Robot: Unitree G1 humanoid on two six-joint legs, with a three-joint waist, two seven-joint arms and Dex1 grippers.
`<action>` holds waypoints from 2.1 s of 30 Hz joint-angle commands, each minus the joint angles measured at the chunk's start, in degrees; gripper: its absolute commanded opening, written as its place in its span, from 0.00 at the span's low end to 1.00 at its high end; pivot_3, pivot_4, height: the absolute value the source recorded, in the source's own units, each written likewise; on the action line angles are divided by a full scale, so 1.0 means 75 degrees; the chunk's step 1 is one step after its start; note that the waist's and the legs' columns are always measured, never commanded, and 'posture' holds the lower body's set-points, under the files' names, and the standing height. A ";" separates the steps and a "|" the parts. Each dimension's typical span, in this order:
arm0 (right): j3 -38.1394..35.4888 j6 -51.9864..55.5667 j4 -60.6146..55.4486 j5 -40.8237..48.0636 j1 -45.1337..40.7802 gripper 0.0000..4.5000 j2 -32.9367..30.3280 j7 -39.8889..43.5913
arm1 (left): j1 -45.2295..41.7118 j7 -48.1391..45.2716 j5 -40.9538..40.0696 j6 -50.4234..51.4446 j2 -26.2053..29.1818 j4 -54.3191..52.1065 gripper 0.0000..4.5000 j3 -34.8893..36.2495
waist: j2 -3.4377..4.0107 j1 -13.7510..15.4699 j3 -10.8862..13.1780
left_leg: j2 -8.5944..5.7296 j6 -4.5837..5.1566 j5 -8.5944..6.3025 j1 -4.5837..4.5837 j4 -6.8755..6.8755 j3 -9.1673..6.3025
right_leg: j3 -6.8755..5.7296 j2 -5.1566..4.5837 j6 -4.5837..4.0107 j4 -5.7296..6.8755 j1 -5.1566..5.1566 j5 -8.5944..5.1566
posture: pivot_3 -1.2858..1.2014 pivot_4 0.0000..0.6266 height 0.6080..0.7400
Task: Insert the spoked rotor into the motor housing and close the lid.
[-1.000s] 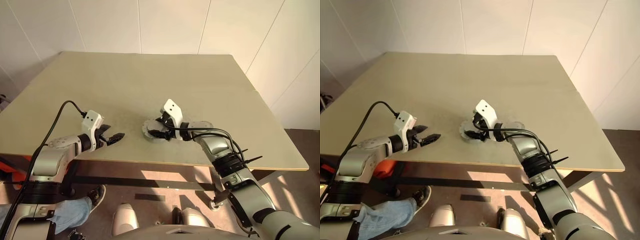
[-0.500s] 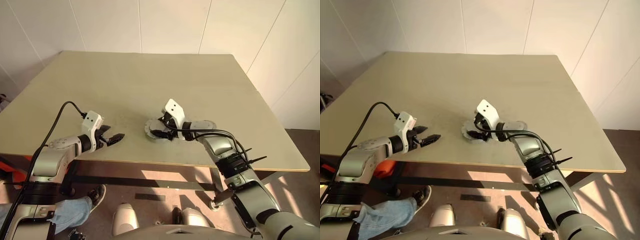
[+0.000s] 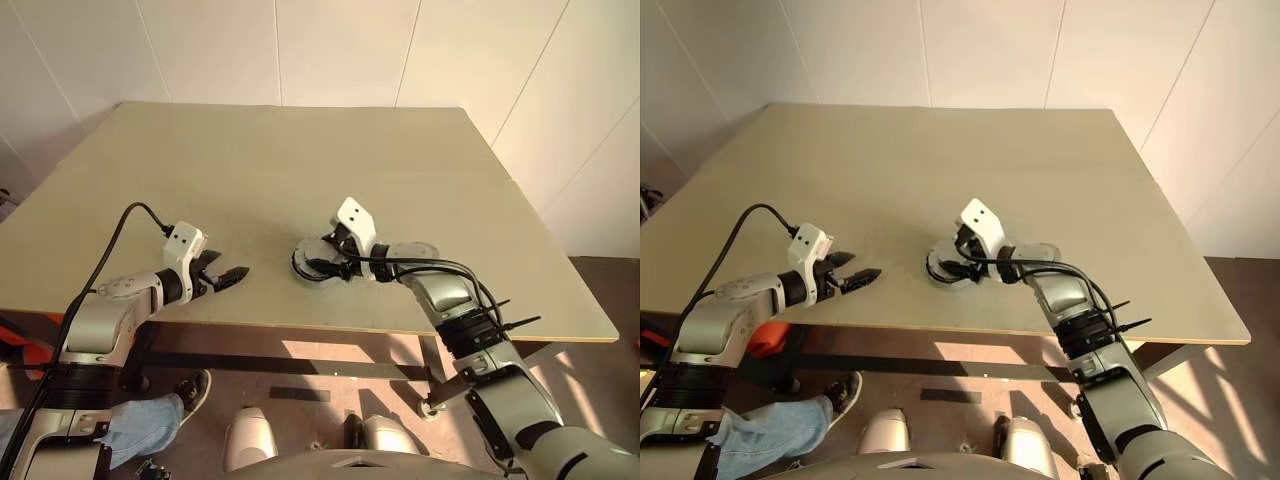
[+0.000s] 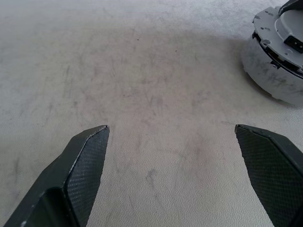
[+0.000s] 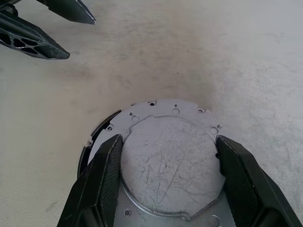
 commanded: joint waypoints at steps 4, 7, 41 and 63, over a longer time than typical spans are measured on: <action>-0.0173 -0.0008 -0.0656 0.0346 0.0034 0.67 -0.0011 0.0333 | -0.0130 -0.0036 -0.0016 -0.0115 0.0045 -0.0142 1.00 0.0041 | 0.0000 -0.0004 0.0000 | 0.0002 0.0000 0.0000 -0.0001 -0.0003 0.0000 | -0.0001 0.0002 -0.0001 0.0000 -0.0002 0.0000 | 0.52 0.00 1.00; -0.0118 -0.0078 -0.0572 0.0211 0.0033 0.67 -0.0021 0.0259 | -0.0140 -0.0048 -0.0007 -0.0129 0.0051 -0.0125 1.00 0.0031 | 0.0000 -0.0001 0.0000 | 0.0001 0.0000 0.0000 -0.0003 -0.0002 0.0000 | 0.0000 0.0001 -0.0001 -0.0002 -0.0002 0.0000 | 0.52 0.00 1.00; 0.0170 -0.0440 -0.0290 -0.0163 0.0138 0.67 -0.0179 0.0272 | -0.0190 -0.0065 0.0030 -0.0129 0.0084 -0.0093 1.00 0.0022 | 0.0000 0.0001 0.0000 | 0.0001 0.0000 0.0000 -0.0002 0.0000 0.0000 | 0.0000 0.0001 -0.0001 -0.0001 -0.0001 0.0000 | 0.52 0.00 1.00; 0.0269 -0.0484 0.0717 -0.0472 0.0066 0.67 -0.0224 0.0145 | -0.0170 -0.0033 0.0004 -0.0113 0.0046 -0.0118 1.00 0.0009 | -0.0004 0.0005 -0.0005 | 0.0000 0.0000 0.0000 0.0033 0.0007 -0.0002 | -0.0001 0.0000 0.0041 0.0004 0.0034 -0.0024 | 0.52 0.00 1.00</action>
